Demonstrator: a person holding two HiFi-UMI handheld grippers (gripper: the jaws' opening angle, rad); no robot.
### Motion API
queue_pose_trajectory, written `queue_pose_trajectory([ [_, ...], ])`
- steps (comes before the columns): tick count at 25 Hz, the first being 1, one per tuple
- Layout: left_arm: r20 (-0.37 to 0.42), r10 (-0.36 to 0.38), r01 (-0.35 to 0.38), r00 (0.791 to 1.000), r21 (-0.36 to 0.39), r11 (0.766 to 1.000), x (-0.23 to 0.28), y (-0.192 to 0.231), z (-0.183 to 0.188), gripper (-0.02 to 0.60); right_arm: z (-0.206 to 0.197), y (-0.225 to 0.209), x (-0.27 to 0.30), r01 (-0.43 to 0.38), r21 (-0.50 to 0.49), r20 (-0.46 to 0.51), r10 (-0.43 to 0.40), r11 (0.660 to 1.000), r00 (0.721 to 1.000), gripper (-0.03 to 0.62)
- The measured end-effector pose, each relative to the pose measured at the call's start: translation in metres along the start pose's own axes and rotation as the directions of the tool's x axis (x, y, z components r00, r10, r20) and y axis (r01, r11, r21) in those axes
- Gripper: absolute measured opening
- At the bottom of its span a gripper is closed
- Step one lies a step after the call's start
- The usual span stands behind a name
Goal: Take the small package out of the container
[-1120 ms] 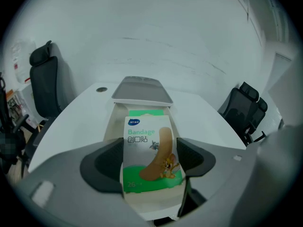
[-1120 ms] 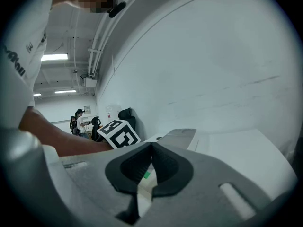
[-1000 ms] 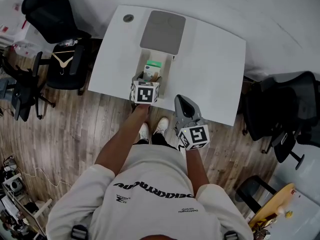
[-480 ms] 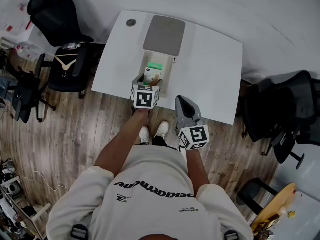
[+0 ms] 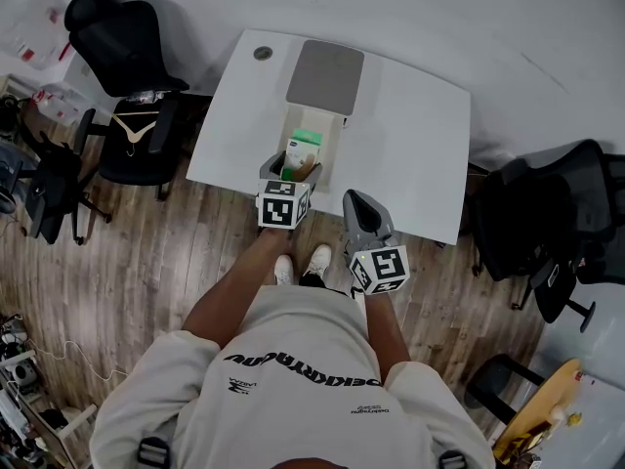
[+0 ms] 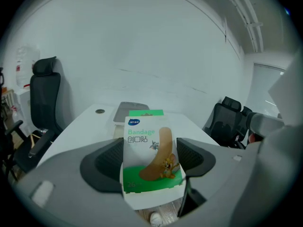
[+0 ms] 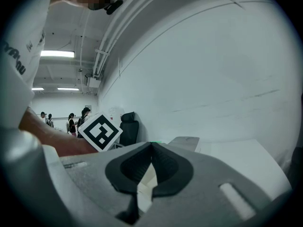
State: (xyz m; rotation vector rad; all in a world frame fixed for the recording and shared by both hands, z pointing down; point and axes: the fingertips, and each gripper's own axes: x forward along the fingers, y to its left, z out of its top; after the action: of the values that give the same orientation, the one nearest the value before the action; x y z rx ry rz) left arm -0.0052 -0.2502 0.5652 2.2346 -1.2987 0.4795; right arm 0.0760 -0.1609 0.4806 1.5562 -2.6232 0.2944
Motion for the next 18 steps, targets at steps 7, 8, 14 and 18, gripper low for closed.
queue_pose_trajectory([
  [7,0.056,-0.035,0.033,0.998,0.025,0.999,-0.024,-0.008,0.004,0.359,0.006,0.01,-0.004,0.001,-0.013,0.016,-0.001,1.0,1.0,0.0],
  [8,0.065,-0.04,0.038,0.997,0.029,0.999,-0.026,-0.009,0.005,0.359,0.007,0.012,-0.004,0.002,-0.015,0.018,-0.001,1.0,1.0,0.0],
  [14,0.1,-0.07,0.064,0.993,0.054,0.996,-0.039,-0.011,0.011,0.359,0.009,0.019,-0.005,-0.001,-0.014,0.027,0.001,1.0,1.0,0.0],
  [18,0.117,-0.073,0.066,0.991,0.06,0.996,-0.046,-0.011,0.014,0.359,0.012,0.023,-0.005,-0.003,-0.02,0.033,0.004,1.0,0.999,0.0],
])
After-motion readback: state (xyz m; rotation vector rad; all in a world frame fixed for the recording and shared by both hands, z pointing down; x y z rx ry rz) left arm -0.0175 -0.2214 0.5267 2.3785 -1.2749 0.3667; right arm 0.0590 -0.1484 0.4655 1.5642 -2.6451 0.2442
